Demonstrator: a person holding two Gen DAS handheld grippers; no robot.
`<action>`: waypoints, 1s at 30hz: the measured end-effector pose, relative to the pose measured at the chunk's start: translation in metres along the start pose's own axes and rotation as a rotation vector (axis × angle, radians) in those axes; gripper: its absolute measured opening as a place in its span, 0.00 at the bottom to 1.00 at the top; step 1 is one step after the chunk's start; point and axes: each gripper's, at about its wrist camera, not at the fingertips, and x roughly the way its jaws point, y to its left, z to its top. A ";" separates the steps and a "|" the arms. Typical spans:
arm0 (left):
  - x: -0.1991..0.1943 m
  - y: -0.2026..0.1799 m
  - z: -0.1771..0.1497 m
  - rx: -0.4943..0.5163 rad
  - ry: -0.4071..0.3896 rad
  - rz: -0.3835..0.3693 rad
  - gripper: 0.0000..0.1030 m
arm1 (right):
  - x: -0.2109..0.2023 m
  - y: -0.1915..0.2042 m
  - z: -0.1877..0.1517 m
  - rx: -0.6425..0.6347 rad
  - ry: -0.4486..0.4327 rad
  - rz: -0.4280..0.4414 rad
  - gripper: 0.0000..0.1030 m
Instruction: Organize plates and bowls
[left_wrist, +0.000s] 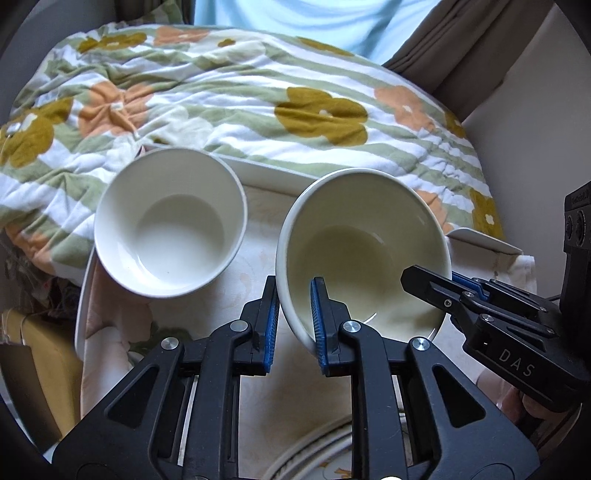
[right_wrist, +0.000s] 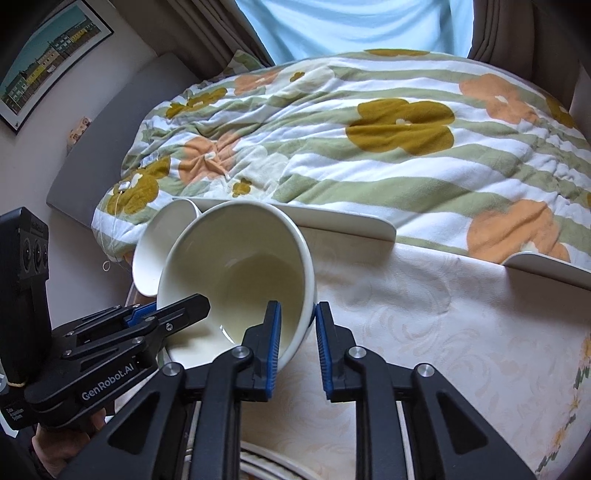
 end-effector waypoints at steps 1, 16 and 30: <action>-0.007 -0.004 -0.001 0.010 -0.012 -0.006 0.14 | -0.007 0.001 -0.001 0.000 -0.013 -0.003 0.17; -0.098 -0.148 -0.056 0.182 -0.133 -0.072 0.14 | -0.163 -0.044 -0.068 0.062 -0.221 -0.034 0.17; -0.069 -0.284 -0.156 0.255 0.011 -0.161 0.14 | -0.235 -0.147 -0.183 0.179 -0.195 -0.131 0.17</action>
